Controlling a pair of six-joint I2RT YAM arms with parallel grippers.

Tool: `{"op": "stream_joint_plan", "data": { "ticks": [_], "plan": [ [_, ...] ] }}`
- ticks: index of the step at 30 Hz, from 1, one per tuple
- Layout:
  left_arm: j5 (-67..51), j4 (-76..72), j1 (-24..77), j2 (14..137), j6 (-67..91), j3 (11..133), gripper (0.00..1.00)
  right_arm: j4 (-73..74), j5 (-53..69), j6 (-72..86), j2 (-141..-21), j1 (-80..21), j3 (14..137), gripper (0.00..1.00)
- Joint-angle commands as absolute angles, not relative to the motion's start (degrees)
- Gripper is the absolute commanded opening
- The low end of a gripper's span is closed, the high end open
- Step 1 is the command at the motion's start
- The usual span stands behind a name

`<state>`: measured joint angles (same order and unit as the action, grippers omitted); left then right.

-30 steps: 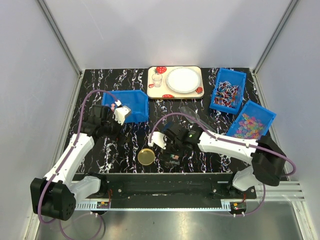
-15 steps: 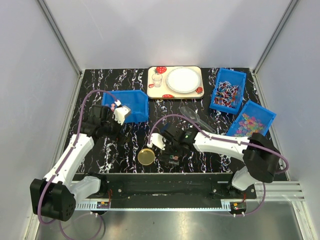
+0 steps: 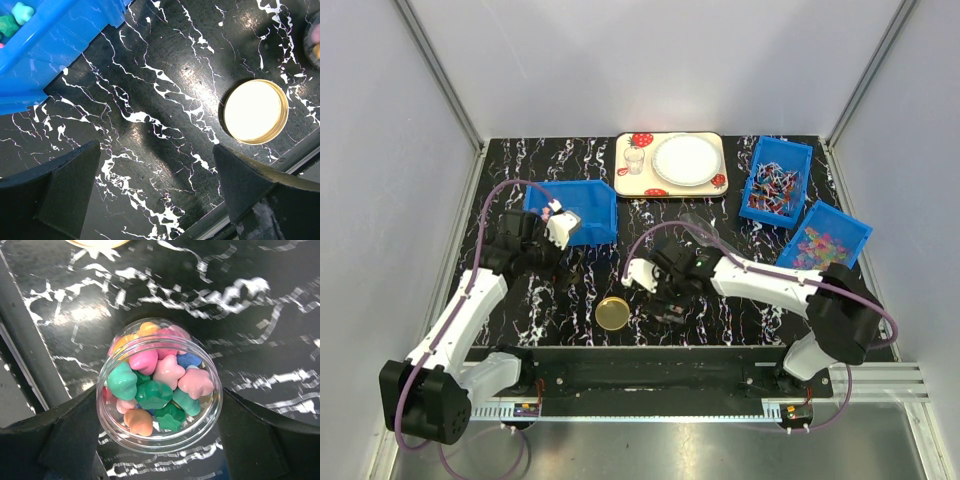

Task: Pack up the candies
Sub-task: Adjust the packing bottle at the center of the board.

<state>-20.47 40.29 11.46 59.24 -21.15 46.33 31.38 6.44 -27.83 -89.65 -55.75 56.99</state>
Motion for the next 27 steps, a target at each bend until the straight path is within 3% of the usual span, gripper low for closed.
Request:
{"op": "stream_joint_plan", "data": {
  "ticks": [1,11,14,16,27],
  "plan": [
    [-20.48,37.88,11.51,58.27,-21.0,46.58,0.99,32.95,8.09,-29.0,-84.99,-53.35,61.17,0.77],
    [-20.39,37.71,11.43,57.92,-20.92,46.49,0.99,33.13,5.89,-31.03,-85.42,-51.86,63.9,0.82],
    [-20.48,37.79,11.51,57.75,-20.92,46.49,0.99,31.91,5.98,-30.68,-88.23,-51.94,62.24,0.89],
    [-20.48,37.71,11.43,57.66,-20.83,46.49,0.99,31.21,5.36,-30.32,-89.47,-51.94,61.61,1.0],
    [-21.88,39.2,11.51,56.87,-22.32,46.49,0.99,30.32,2.11,-31.02,-82.97,-51.94,62.23,1.0]
  ]
}}
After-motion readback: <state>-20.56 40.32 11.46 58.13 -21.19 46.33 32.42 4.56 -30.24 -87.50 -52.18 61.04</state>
